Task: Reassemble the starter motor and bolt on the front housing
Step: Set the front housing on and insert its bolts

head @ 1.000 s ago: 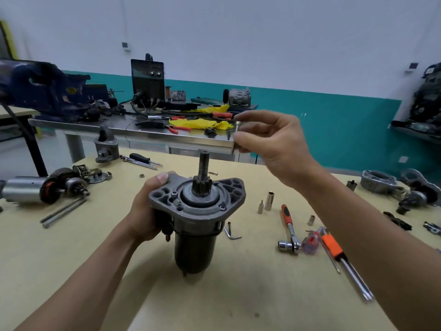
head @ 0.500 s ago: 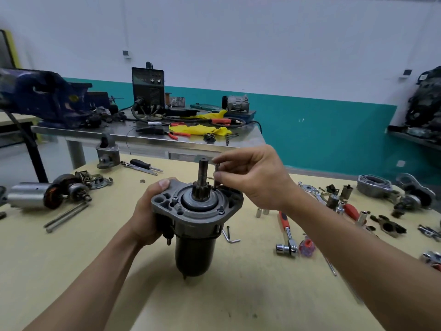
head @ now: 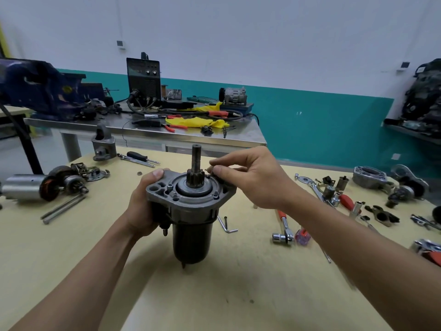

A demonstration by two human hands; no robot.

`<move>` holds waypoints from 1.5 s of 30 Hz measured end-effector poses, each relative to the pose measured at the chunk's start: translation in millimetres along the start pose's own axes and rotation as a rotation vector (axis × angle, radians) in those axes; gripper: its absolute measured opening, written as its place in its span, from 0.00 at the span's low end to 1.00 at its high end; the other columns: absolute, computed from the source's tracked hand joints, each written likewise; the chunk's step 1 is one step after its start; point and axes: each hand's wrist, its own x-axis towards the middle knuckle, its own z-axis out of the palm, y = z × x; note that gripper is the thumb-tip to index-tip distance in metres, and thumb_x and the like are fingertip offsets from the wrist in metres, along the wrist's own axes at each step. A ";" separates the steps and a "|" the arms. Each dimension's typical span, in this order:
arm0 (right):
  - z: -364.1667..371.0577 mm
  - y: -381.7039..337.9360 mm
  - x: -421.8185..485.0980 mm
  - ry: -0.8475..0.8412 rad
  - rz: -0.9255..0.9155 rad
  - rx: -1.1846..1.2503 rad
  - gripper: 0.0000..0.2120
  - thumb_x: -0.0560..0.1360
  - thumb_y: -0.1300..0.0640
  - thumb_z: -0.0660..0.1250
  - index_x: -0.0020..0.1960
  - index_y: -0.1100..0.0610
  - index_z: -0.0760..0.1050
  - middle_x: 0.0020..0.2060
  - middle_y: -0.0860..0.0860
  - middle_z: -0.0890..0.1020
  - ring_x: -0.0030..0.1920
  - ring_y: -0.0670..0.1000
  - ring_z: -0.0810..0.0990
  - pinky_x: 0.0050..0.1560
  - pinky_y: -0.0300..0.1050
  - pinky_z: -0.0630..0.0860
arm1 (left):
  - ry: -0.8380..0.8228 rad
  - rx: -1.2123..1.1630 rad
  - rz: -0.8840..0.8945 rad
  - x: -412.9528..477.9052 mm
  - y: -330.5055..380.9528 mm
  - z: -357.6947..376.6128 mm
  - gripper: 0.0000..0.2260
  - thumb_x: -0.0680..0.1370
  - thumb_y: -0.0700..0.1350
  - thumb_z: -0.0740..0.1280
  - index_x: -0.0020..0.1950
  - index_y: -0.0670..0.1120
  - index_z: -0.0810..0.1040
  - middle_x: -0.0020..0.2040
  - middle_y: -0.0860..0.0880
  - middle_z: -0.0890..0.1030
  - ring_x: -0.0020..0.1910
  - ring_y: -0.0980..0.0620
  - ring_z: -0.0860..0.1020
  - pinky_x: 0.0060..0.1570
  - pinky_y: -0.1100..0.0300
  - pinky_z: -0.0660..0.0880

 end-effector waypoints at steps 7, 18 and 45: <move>-2.7 -20.6 17.9 -0.029 0.062 -0.198 0.02 0.72 0.58 0.76 0.43 0.52 0.86 0.36 0.45 0.86 0.38 0.43 0.85 0.40 0.35 0.80 | 0.033 -0.028 0.007 1.0 1.2 2.3 0.22 0.76 0.53 0.53 0.34 0.49 0.84 0.35 0.47 0.85 0.34 0.51 0.83 0.35 0.65 0.78; 7.2 -26.9 15.1 0.021 0.040 -0.297 0.01 0.73 0.58 0.75 0.43 0.55 0.86 0.36 0.47 0.86 0.36 0.44 0.85 0.41 0.45 0.84 | 0.055 0.012 0.034 0.6 -2.1 -3.2 0.21 0.77 0.53 0.54 0.39 0.45 0.83 0.37 0.46 0.85 0.36 0.50 0.84 0.37 0.63 0.79; -8.5 -22.6 14.8 0.004 -0.170 -0.269 0.06 0.73 0.63 0.74 0.49 0.56 0.85 0.42 0.44 0.86 0.42 0.43 0.85 0.46 0.40 0.83 | 0.046 0.054 0.005 -0.3 -1.0 -1.8 0.24 0.78 0.55 0.53 0.41 0.49 0.88 0.40 0.48 0.87 0.40 0.51 0.85 0.39 0.63 0.80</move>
